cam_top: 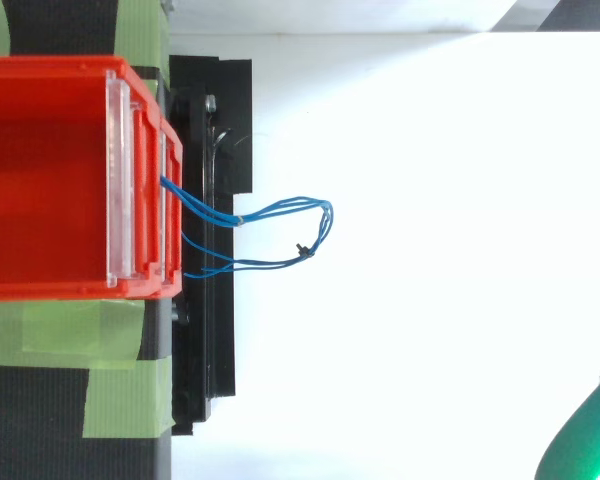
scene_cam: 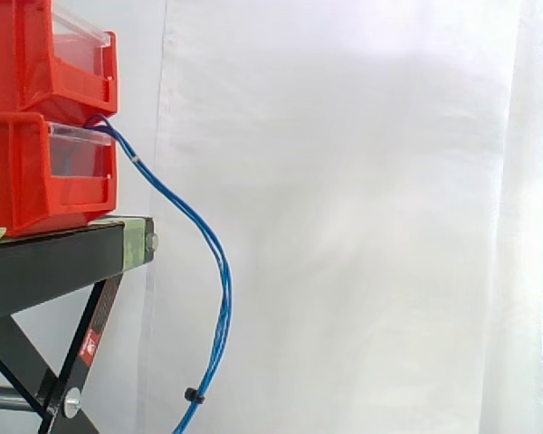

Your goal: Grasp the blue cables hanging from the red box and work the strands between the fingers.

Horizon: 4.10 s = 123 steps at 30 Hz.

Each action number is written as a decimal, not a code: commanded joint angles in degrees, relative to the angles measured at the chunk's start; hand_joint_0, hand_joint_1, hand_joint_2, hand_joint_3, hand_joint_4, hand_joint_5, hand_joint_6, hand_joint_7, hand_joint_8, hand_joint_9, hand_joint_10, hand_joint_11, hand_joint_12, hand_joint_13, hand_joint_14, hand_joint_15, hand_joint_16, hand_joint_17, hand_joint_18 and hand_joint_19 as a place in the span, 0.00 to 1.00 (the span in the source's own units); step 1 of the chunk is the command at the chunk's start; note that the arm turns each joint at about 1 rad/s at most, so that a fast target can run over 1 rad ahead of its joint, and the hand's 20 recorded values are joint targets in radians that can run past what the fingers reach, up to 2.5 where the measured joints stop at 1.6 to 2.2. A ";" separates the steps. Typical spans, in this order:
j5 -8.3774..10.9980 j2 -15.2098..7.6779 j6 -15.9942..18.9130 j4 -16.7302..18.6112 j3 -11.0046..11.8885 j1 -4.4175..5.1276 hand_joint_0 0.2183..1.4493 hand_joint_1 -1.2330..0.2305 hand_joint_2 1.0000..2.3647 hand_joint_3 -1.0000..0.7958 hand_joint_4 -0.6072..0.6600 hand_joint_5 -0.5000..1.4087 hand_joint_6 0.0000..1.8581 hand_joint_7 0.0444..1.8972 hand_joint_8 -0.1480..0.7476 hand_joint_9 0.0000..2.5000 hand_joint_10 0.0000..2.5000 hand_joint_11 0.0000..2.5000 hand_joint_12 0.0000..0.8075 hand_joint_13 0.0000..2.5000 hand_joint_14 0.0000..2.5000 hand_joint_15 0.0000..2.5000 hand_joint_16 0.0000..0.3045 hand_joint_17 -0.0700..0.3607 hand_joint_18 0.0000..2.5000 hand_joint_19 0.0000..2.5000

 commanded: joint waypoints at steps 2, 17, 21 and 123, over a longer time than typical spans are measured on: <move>-0.11 0.00 0.00 0.00 -0.02 0.00 0.38 0.55 0.00 0.00 0.56 0.02 0.00 0.35 0.46 0.00 0.00 0.03 0.42 0.00 0.00 0.06 0.25 0.55 0.00 0.00; 0.06 0.00 -4.31 0.61 -0.02 0.00 0.38 0.55 0.00 0.00 0.56 0.02 0.00 0.35 0.46 0.00 0.00 0.03 0.42 0.00 0.00 0.06 0.24 0.55 0.00 0.00; 0.06 0.00 -4.92 0.79 -0.02 0.00 0.38 0.55 0.00 0.00 0.56 0.02 0.00 0.36 0.46 0.00 0.00 0.03 0.42 0.00 0.00 0.06 0.24 0.55 0.00 0.00; 24.67 -27.07 -12.22 60.02 -25.50 0.62 0.40 0.54 0.00 0.00 0.59 0.05 0.00 0.36 0.48 0.01 0.00 0.03 0.42 0.00 0.00 0.07 0.23 0.52 0.00 0.03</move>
